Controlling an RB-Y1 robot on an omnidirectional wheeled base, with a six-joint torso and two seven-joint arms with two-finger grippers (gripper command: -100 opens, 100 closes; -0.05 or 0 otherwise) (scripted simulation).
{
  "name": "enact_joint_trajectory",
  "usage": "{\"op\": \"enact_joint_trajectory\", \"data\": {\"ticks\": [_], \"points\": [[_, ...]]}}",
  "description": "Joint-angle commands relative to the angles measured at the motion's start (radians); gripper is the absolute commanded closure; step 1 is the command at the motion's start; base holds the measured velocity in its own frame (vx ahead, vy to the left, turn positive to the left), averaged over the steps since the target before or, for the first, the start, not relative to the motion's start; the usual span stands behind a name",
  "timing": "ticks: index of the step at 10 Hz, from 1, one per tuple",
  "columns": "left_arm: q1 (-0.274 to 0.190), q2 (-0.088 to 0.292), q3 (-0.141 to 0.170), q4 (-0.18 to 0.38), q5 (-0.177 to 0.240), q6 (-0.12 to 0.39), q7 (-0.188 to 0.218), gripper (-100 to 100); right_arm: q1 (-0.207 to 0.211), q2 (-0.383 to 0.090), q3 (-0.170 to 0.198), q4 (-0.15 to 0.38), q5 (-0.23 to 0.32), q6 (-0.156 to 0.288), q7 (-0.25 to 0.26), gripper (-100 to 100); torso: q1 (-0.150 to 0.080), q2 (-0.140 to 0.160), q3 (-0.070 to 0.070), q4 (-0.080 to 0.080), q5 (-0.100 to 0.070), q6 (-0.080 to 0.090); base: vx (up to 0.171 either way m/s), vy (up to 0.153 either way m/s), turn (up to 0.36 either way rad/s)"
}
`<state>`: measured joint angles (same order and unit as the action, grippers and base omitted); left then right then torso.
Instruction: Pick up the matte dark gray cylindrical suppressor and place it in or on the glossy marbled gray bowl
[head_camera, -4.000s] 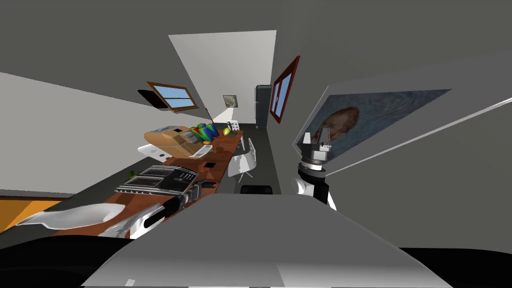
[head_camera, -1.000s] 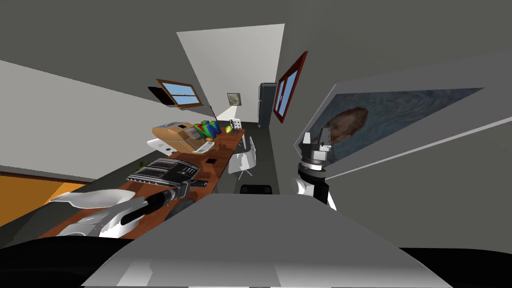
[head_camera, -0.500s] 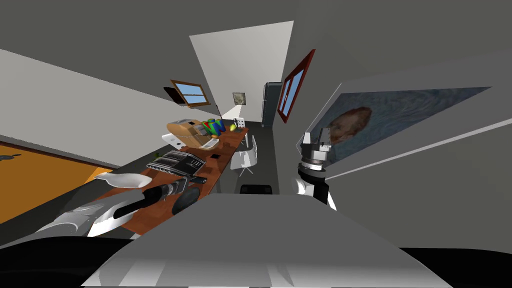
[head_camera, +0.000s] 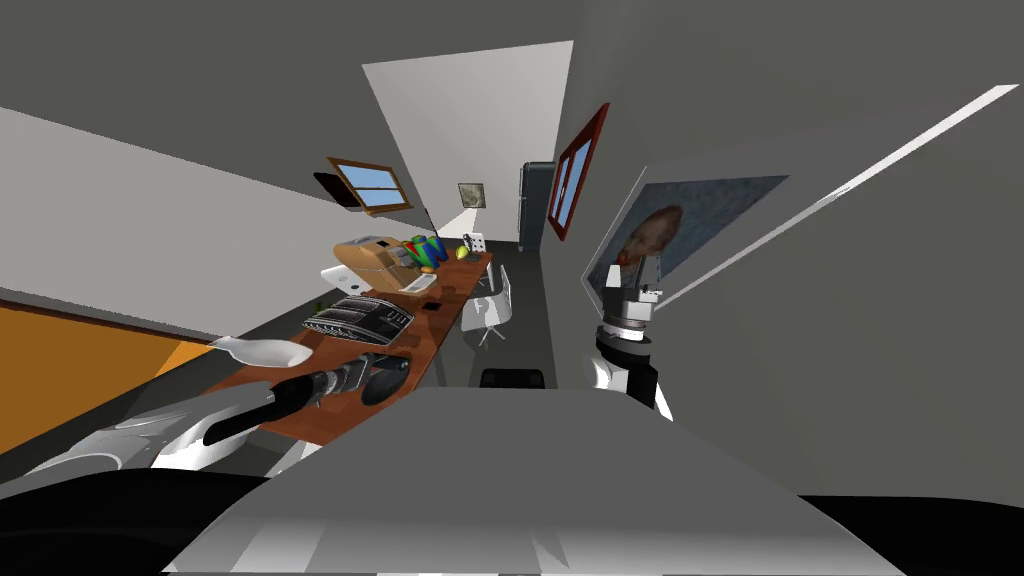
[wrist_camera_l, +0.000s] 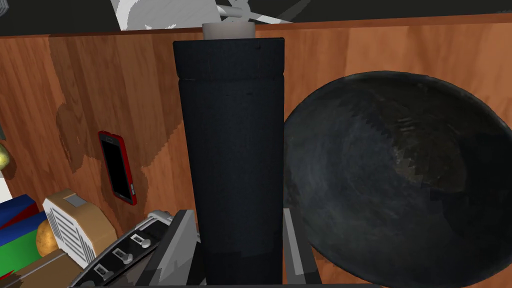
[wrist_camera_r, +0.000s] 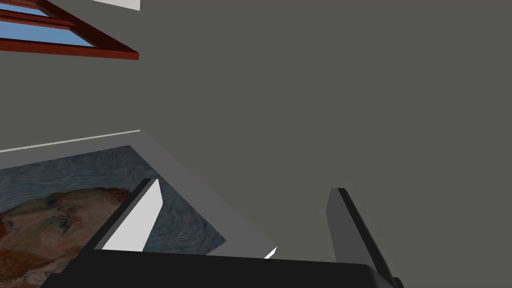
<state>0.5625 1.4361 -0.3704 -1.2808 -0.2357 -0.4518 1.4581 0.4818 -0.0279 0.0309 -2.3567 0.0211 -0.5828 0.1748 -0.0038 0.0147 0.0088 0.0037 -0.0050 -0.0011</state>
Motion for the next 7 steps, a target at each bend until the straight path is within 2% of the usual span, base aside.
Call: {"op": "enact_joint_trajectory", "data": {"ticks": [1, 3, 4, 5, 7], "points": [[0.03, -0.004, 0.009, -0.013, 0.02, 0.026, -0.011, 100, 0.0, 0.0, 0.0, 0.0, 0.0, 0.0, 0.0, 0, 0.0, 0.0, 0.0, 0.0, 0.0, 0.0, -0.188, 0.04, -0.213], [0.059, -0.007, 0.013, -0.022, 0.038, 0.046, -0.017, 100, 0.0, 0.0, 0.0, 0.0, 0.0, 0.0, 0.0, 0, -0.001, -0.001, -0.001, 0.0, 0.0, 0.0, -0.172, 0.027, -0.17], [0.05, -0.001, 0.012, -0.017, 0.034, 0.035, -0.012, 100, 0.0, 0.0, 0.0, 0.0, 0.0, 0.0, 0.0, 0, -0.002, -0.002, -0.001, 0.0, -0.001, -0.001, -0.072, 0.011, -0.018], [0.052, -0.002, 0.012, -0.017, 0.035, 0.036, -0.013, -100, 0.0, 0.0, 0.0, 0.0, 0.0, 0.0, 0.0, 0, -0.002, -0.007, -0.003, -0.001, -0.001, -0.001, -0.015, 0.002, 0.008], [0.052, -0.002, 0.012, -0.017, 0.035, 0.036, -0.013, -100, 0.001, 0.0, 0.0, 0.0, 0.0, 0.0, 0.0, 0, -0.003, -0.013, -0.007, -0.002, -0.001, 0.0, -0.004, 0.0, 0.0]]}}
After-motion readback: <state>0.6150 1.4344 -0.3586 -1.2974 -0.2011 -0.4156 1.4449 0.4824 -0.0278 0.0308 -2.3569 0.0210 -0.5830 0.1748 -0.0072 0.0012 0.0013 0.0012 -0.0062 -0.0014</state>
